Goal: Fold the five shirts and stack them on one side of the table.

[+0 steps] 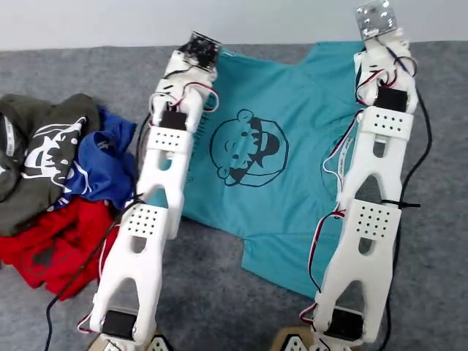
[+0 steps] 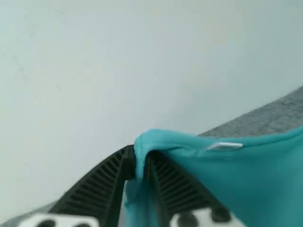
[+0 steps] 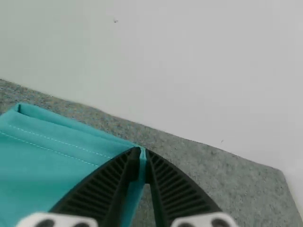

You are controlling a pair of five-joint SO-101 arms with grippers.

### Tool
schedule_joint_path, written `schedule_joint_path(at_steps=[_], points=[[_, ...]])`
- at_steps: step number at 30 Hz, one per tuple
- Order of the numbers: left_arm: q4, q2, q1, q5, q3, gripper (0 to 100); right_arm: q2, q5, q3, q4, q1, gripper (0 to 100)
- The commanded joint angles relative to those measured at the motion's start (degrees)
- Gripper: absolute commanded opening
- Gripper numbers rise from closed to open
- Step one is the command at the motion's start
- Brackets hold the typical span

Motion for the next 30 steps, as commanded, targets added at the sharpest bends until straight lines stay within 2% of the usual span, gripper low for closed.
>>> schedule_joint_path(at_steps=[1, 7, 11, 15, 22, 30], points=[[-1.58, -1.49, 0.79, -0.53, -1.19, 0, -1.27, 0.79, -3.69, 0.22, 0.57, 0.9], [-0.88, -1.41, -1.41, -0.53, -0.84, 0, -1.54, 0.79, -3.69, 1.36, 0.31, 0.9], [5.54, -1.93, -3.25, -0.53, -2.24, 0, -1.89, 0.79, -4.48, 7.08, -1.27, 0.9], [18.55, -1.85, -5.45, -0.53, -7.34, 0, -2.33, 0.97, -7.38, 18.07, -2.86, 0.9], [40.18, -1.85, -6.86, -1.14, -15.52, 0, -2.59, 5.63, -11.96, 36.35, -3.74, 1.0], [61.8, -4.84, -5.8, -12.31, -15.87, 0, -4.09, 5.63, -16.88, 55.16, -4.44, 1.0]])
